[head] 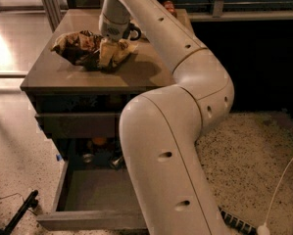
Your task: Place brown chip bag into middle drawer
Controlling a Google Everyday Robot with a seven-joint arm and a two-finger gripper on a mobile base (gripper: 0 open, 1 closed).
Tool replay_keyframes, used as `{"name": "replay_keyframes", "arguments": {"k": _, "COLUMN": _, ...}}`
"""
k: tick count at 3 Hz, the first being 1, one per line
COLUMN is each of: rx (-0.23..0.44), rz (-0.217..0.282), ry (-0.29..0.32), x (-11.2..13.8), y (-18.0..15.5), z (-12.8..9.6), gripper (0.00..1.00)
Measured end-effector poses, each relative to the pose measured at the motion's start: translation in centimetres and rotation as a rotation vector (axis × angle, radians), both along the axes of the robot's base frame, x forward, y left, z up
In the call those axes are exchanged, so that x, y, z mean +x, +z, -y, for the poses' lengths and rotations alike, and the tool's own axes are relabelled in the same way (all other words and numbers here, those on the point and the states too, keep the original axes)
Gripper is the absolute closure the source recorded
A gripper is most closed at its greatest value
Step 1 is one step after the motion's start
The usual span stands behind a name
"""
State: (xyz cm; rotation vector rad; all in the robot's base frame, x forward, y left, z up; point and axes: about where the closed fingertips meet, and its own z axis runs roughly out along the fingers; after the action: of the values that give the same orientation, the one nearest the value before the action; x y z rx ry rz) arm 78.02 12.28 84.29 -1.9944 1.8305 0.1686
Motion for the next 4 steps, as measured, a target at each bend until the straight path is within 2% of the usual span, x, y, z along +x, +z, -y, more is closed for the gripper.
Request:
{"name": "replay_keyframes", "arguments": {"k": 1, "rx": 0.000, "rz": 0.000, "ry": 0.000, "x": 0.00, "y": 0.00, "z": 0.00, "gripper": 0.92}}
{"name": "replay_keyframes", "arguments": {"k": 2, "rx": 0.000, "rz": 0.000, "ry": 0.000, "x": 0.00, "y": 0.00, "z": 0.00, "gripper": 1.00}}
{"name": "replay_keyframes", "arguments": {"k": 4, "rx": 0.009, "rz": 0.013, "ry": -0.006, "x": 0.19, "y": 0.50, "z": -0.18, "gripper": 1.00}}
